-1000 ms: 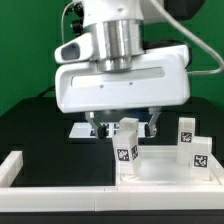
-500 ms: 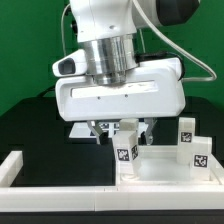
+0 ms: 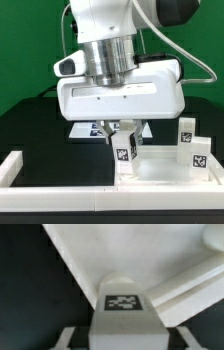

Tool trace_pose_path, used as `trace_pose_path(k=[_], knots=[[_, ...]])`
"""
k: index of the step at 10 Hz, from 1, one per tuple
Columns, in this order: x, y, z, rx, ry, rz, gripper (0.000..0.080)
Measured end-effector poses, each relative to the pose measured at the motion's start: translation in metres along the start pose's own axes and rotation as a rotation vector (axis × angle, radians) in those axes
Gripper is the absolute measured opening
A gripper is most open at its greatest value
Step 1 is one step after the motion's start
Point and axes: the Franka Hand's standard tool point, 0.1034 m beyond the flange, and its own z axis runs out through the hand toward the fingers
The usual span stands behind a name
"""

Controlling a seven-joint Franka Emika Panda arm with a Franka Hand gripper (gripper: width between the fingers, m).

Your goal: Assemble square table

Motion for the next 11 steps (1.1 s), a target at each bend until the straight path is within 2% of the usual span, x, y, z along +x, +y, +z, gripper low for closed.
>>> trace_pose_path(k=[2,4,6,7,9,10,11], knots=[[0.000,-0.002,0.001,0.001,0.005,0.205,0.0289],[0.001,-0.014,0.003,0.015,0.050,0.564,0.0289],[0.000,-0.012,0.003,0.076,0.080,0.881,0.0291],[0.000,-0.011,0.003,0.091,0.078,0.966,0.0292],[-0.001,-0.010,0.003,0.091,0.078,0.981,0.0292],[-0.002,-0.011,0.004,0.067,0.088,0.837,0.0292],[-0.004,-0.016,0.005,0.029,0.102,0.643,0.0387]])
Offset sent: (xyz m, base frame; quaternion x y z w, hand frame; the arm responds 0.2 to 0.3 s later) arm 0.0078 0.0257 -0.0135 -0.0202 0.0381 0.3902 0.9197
